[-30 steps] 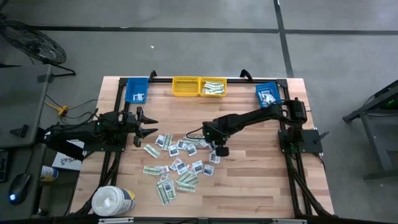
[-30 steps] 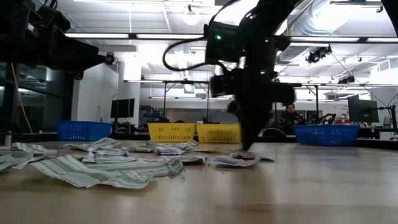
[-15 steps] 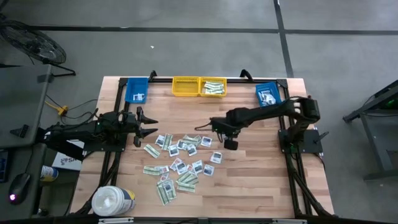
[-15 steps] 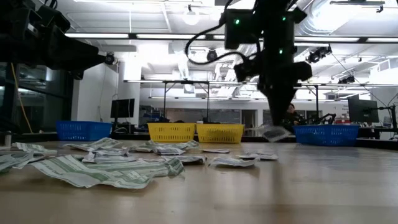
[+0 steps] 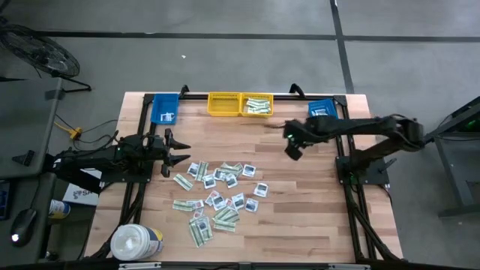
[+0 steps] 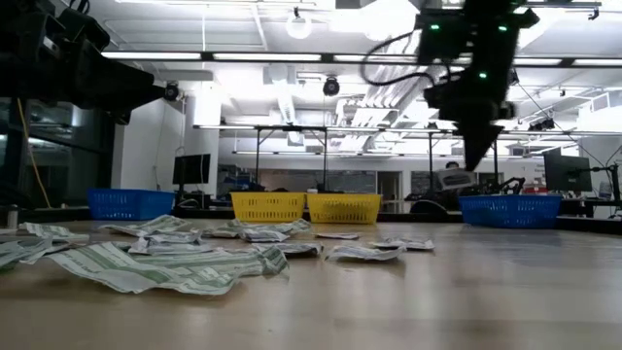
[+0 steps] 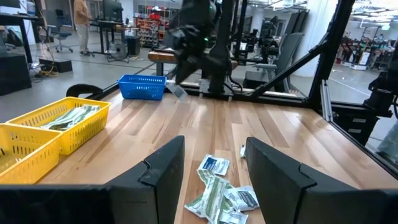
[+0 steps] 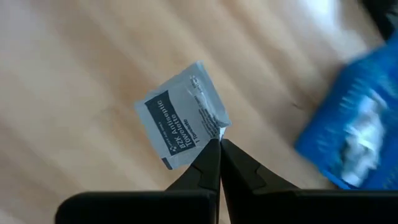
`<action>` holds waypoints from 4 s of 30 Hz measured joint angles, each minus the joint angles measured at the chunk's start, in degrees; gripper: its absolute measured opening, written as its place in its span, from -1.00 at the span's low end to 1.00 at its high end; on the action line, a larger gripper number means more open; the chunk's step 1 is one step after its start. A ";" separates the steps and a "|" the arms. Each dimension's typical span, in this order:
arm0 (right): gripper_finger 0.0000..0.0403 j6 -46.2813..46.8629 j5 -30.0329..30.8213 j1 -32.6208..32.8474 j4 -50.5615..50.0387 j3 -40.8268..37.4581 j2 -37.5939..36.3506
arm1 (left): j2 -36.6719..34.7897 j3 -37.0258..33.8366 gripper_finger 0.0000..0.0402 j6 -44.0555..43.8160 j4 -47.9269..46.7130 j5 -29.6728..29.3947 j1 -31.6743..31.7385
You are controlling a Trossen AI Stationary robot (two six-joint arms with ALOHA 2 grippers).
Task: Pick & Place First Aid Supplies
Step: Put the black towelette pack into the right blue bin, then put the blue alcohol pad into the left blue bin
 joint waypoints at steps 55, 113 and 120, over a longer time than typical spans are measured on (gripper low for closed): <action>-0.28 4.98 19.26 -23.16 9.76 -14.69 -1.13 | 0.02 0.00 -0.14 0.00 0.00 0.00 0.00; -0.10 -13.06 -18.41 12.25 11.17 30.58 39.88 | 0.00 0.00 -0.14 0.00 0.00 0.00 0.00; -0.10 -13.73 -17.40 12.26 8.52 32.72 41.59 | 0.02 0.00 -0.14 0.00 0.00 0.00 0.00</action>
